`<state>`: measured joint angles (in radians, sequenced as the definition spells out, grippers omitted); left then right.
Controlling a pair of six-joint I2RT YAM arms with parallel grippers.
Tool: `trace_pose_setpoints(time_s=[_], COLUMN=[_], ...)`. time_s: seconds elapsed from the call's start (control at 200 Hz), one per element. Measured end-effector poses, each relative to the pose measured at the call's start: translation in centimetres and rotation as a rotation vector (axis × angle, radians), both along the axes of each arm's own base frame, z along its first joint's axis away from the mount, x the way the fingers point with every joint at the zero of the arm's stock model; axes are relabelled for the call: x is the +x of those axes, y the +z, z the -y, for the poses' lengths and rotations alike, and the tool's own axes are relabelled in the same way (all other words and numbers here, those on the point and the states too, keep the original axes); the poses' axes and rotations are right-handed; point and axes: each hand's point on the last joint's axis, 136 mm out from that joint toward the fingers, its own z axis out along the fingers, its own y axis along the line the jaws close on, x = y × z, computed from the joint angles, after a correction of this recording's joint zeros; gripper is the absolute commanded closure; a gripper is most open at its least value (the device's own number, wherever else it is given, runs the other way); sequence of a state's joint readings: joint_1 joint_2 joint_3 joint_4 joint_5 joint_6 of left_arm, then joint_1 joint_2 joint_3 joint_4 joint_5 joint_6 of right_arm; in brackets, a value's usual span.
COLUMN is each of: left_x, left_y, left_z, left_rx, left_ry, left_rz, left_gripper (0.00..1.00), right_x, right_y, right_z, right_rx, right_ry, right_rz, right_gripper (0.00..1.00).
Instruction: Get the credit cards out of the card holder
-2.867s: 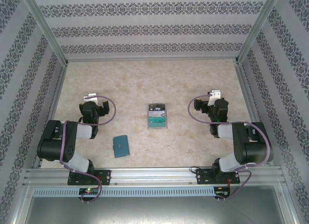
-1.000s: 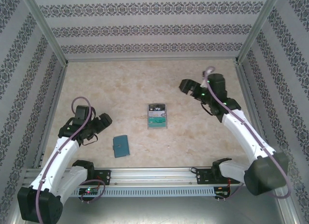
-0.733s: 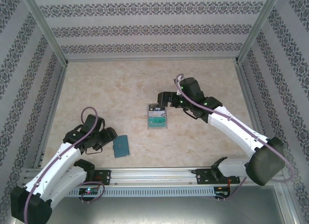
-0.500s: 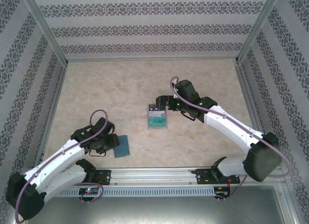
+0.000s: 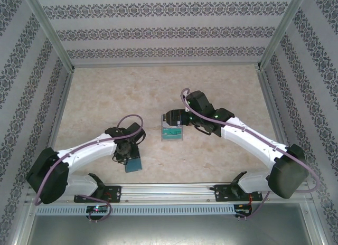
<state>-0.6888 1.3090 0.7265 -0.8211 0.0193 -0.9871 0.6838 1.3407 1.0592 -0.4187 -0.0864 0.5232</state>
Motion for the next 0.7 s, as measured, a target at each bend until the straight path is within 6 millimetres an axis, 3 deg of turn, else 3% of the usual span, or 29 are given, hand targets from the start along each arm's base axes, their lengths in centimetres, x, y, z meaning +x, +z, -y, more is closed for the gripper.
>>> trace_pose_setpoints(time_s=[0.325, 0.39, 0.6, 0.699], left_x=[-0.34, -0.34, -0.09, 0.16], left_y=[-0.6, -0.66, -0.67, -0.2], left_z=[-0.07, -0.09, -0.19, -0.24], left_rx=[0.028, 0.035, 0.047, 0.044], left_ry=[-0.03, -0.04, -0.091, -0.105], left_rz=[-0.022, -0.02, -0.005, 0.021], left_gripper=[0.57, 0.64, 1.0, 1.0], right_x=[-0.11, -0.13, -0.46, -0.53], right_y=[0.05, 0.04, 0.12, 0.22], right_z=[0.03, 0.02, -0.36, -0.5], right_rx=[-0.001, -0.001, -0.001, -0.001], right_ry=[0.001, 0.001, 0.015, 0.018], right_rz=[-0.001, -0.001, -0.002, -0.001], right_gripper=[0.02, 0.02, 0.02, 0.02])
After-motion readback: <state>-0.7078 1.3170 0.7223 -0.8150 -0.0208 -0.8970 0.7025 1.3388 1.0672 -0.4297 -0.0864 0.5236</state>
